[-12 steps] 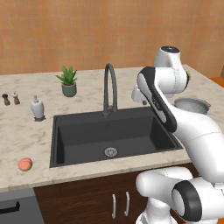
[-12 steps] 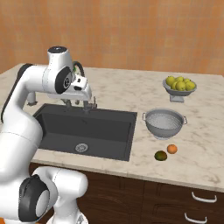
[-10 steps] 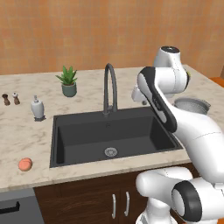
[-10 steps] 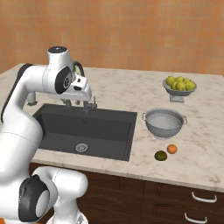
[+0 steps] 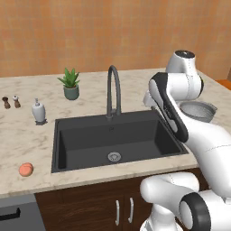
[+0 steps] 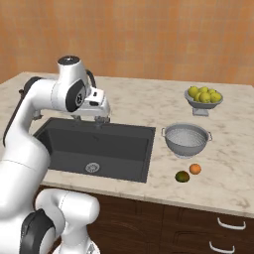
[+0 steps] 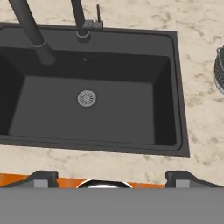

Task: Put the colander in the sink, put the mango, peach, tangerine in the colander, and turn on the sink faucet and pour water over the colander.

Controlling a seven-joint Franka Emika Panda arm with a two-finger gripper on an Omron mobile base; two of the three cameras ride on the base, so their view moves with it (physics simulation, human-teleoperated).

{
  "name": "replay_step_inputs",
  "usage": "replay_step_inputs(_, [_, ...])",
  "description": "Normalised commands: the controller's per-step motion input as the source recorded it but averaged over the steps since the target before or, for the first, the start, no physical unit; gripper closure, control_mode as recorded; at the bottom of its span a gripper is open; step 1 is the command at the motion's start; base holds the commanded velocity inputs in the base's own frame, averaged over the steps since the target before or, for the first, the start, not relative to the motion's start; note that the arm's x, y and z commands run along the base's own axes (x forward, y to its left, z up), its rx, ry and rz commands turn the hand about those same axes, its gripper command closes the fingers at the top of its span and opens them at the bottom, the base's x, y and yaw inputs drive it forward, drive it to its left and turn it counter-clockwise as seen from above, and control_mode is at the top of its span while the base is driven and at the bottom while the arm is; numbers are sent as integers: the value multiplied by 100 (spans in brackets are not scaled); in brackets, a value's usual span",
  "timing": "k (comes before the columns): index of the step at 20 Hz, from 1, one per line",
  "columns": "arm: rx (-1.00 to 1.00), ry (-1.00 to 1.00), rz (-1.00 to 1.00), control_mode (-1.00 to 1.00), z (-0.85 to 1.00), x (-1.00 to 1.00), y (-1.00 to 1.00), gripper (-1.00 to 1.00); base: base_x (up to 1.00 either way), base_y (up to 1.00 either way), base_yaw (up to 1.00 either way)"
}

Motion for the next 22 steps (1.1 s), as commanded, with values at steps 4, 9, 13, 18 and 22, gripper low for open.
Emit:
replay_step_inputs(4, [-6, -5, 2, -100, -11, -13, -61, -100, 0, 0, 0])
replay_step_inputs(9, [-14, -1, 6, -100, -10, 0, -55, -100, 0, 0, 0])
replay_step_inputs(13, [-11, -3, 8, -100, -11, 9, -59, -100, 0, 0, 0])
replay_step_inputs(18, [-8, 1, 17, -100, -15, 23, -55, -100, 0, 0, 0])
replay_step_inputs(22, [-8, 4, 22, -100, -18, 33, -52, -100, 0, 0, 0])
